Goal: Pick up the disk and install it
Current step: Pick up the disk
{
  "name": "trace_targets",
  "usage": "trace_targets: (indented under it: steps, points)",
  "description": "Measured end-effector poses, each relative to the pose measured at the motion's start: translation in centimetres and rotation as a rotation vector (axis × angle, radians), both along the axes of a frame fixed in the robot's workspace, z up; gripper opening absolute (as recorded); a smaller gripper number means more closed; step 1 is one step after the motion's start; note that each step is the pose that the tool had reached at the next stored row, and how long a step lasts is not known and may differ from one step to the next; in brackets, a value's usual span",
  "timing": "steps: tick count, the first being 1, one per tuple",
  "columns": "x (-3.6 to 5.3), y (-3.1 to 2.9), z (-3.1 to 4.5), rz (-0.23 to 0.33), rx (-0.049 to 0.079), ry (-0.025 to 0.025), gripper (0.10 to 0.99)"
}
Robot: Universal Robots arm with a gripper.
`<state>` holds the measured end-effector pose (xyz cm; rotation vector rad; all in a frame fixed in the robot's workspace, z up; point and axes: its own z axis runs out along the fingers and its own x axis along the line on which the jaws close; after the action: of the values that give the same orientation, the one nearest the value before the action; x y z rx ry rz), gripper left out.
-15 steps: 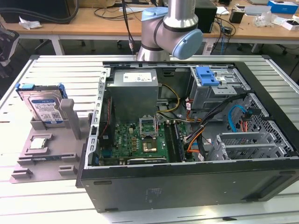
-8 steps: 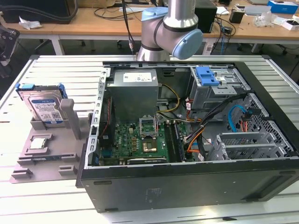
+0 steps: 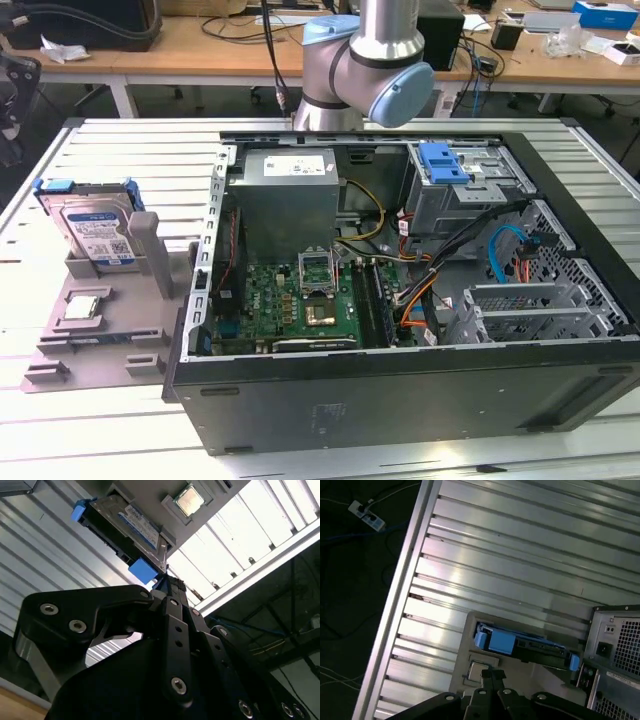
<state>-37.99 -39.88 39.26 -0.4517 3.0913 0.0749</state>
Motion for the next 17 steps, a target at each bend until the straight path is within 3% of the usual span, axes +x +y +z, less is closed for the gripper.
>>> trace_targets:
  steps: [17]
  points:
    - [0.00, 0.00, 0.00, 0.234, 0.000, 0.0000, 0.106]
